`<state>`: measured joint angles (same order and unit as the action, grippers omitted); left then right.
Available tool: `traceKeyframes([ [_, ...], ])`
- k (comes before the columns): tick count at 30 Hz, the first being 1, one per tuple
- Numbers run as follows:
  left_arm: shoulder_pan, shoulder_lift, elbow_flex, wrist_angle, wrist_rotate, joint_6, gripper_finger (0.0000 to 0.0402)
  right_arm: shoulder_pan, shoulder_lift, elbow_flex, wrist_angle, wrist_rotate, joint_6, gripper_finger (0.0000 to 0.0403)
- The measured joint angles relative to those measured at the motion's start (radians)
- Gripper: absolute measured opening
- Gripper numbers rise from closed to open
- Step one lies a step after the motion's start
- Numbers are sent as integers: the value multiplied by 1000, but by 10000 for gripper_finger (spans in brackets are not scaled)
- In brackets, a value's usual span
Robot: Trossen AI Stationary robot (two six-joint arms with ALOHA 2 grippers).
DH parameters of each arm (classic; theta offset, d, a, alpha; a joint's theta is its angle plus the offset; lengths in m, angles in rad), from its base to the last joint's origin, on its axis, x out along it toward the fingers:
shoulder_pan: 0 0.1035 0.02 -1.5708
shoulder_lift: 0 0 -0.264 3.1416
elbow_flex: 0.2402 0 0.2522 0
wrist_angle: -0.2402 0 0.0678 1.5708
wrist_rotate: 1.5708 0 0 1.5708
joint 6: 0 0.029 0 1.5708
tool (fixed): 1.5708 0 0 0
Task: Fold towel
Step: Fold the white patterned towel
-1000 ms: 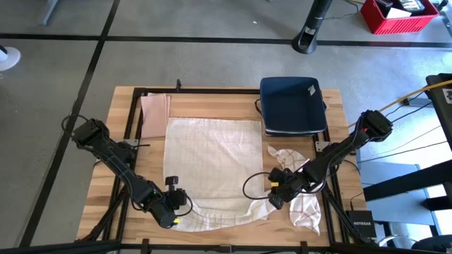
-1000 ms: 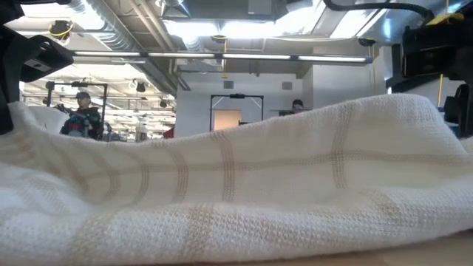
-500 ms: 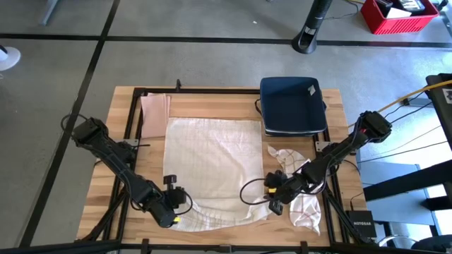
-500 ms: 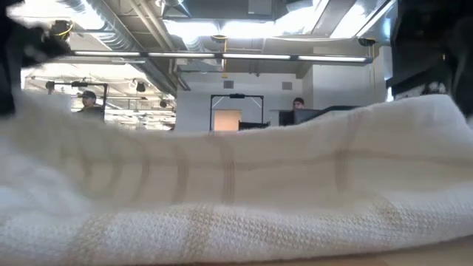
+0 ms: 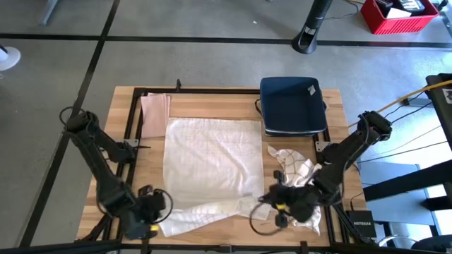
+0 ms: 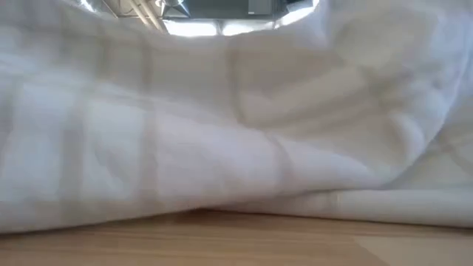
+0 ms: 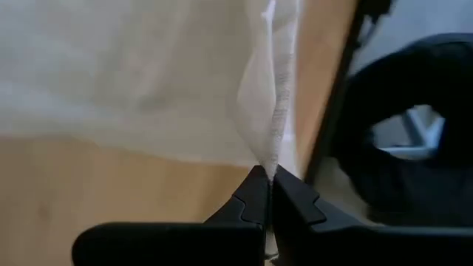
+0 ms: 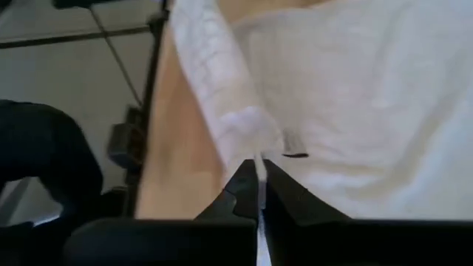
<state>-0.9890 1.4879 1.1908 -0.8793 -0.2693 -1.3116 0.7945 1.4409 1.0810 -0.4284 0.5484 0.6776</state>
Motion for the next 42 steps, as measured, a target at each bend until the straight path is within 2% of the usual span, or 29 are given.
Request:
traceKeyframes([
  [4, -81, 1, 0, 47, 0, -127, 1, 70, 13, 0, 95, 28, 1, 5],
  [9, -136, 2, 24, 97, -37, -151, 0, 134, 15, 38, 181, 70, -45, 4],
  [17, -167, 0, 167, 81, -278, -22, 0, 198, 15, 163, 177, 136, -157, 3],
  [21, -189, 0, 185, 80, -311, -25, 0, 228, 41, 163, 173, 134, -93, 3],
  [29, -295, 14, 185, 78, -282, -286, 0, 303, 140, 162, 168, 61, 169, 2],
  [33, -324, 39, 184, 38, -284, -390, 0, 325, 178, 162, 157, 97, 248, 2],
  [37, -318, 100, 183, 98, -277, -378, 0, 315, 231, 162, 189, 73, 260, 1],
  [42, -315, 179, 182, 301, -285, -308, 0, 296, 286, 161, 226, -16, 305, 2],
])
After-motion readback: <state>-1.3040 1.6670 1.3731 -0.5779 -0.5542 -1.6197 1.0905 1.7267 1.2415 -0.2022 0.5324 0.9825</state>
